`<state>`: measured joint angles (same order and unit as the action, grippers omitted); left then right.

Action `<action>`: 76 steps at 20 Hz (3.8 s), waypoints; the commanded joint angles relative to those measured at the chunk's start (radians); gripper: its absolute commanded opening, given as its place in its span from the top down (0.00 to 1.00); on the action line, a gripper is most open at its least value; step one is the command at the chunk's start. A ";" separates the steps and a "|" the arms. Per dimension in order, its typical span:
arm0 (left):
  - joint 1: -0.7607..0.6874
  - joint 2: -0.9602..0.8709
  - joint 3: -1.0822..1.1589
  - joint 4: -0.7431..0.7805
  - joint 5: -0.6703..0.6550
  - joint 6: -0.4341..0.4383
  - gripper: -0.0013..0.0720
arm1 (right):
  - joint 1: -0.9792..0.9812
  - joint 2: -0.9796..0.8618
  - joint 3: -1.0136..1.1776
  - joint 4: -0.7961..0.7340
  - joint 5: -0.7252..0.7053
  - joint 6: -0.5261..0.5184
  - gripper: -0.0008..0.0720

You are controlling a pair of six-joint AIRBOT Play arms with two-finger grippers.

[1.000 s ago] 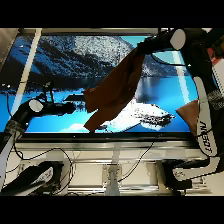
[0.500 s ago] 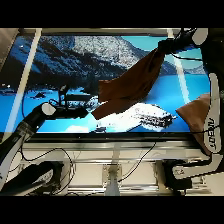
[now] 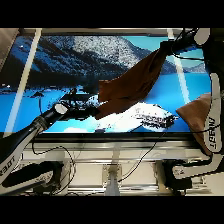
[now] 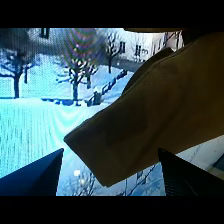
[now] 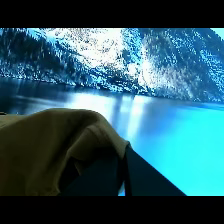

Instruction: Fold the clothes and pants, and hang the long-sleeved shirts on hangers.

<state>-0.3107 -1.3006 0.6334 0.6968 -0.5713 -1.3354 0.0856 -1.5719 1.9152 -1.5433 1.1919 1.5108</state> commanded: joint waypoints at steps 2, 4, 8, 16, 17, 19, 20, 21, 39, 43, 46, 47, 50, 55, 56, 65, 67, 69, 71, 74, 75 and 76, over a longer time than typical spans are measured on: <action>0.003 -0.023 -0.001 -0.018 0.063 0.001 0.06 | -0.001 0.000 0.001 0.001 0.000 0.000 0.97; -0.002 -0.037 -0.001 -0.018 0.049 0.000 0.08 | -0.001 0.000 0.001 0.001 0.000 0.000 0.97; -0.031 -0.047 -0.001 -0.018 0.090 0.001 0.45 | -0.001 0.000 0.001 0.001 0.000 0.000 0.96; -0.071 -0.037 0.013 -0.028 0.142 0.006 0.96 | -0.001 0.003 0.002 0.002 0.008 0.000 0.97; -0.054 -0.026 0.031 -0.028 0.141 0.019 0.96 | -0.001 0.008 0.002 -0.001 0.008 -0.001 0.97; 0.010 0.027 0.088 -0.028 0.142 0.019 0.96 | -0.007 0.031 0.002 -0.013 -0.006 -0.001 0.97; 0.050 0.060 0.124 -0.028 0.142 0.020 0.96 | -0.012 0.045 0.002 -0.013 -0.018 -0.001 0.96; 0.097 0.101 0.167 -0.027 0.143 0.020 0.96 | -0.018 0.064 0.002 -0.013 -0.032 0.000 0.97; 0.431 0.710 0.413 0.067 0.528 0.185 0.96 | -0.023 0.445 0.002 0.016 -0.132 -0.001 0.96; 0.431 0.774 0.412 0.143 0.516 0.185 0.96 | -0.023 0.577 0.002 0.072 -0.032 -0.001 0.97; 0.431 0.828 0.412 0.170 0.374 0.184 0.96 | -0.023 0.679 0.002 0.123 0.134 -0.004 0.97; 0.431 0.841 0.412 0.211 0.304 0.184 0.96 | -0.023 0.711 0.002 0.134 0.192 -0.004 0.97; 0.431 0.868 0.411 0.323 0.115 0.184 0.96 | -0.023 0.793 -0.003 0.191 0.326 0.026 0.97; 0.431 0.815 0.410 0.328 0.087 0.183 0.96 | -0.023 0.843 -0.111 0.204 0.304 0.095 0.97; 0.431 0.785 0.410 0.324 0.077 0.183 0.96 | -0.023 0.840 -0.169 0.205 0.282 0.095 0.97; 0.430 0.226 0.409 0.272 -0.016 0.138 0.96 | -0.023 0.618 -0.892 0.224 -0.552 0.290 0.97; 0.428 0.099 0.410 0.132 0.005 0.139 0.96 | -0.023 0.505 -0.933 0.286 -0.705 0.321 0.97; 0.421 0.017 0.411 -0.021 0.037 0.198 0.96 | -0.023 0.393 -0.928 0.368 -0.789 0.321 0.97; 0.396 -0.017 0.411 -0.116 0.078 0.367 0.96 | -0.023 0.322 -0.928 0.420 -0.885 0.320 0.97; 0.360 -0.019 0.412 -0.119 0.153 0.515 0.96 | -0.023 0.292 -0.928 0.381 -0.947 0.262 0.97; 0.360 -0.019 0.412 -0.119 0.163 0.514 0.96 | -0.023 0.292 -0.925 0.357 -0.941 0.218 0.97; 0.360 -0.019 0.412 -0.118 0.164 0.514 0.95 | -0.023 0.292 -0.914 0.345 -0.908 0.163 0.92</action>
<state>0.0635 -1.3003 1.0439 0.6224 -0.4534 -0.9092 0.0620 -1.2503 0.9974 -1.1759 0.3248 1.7687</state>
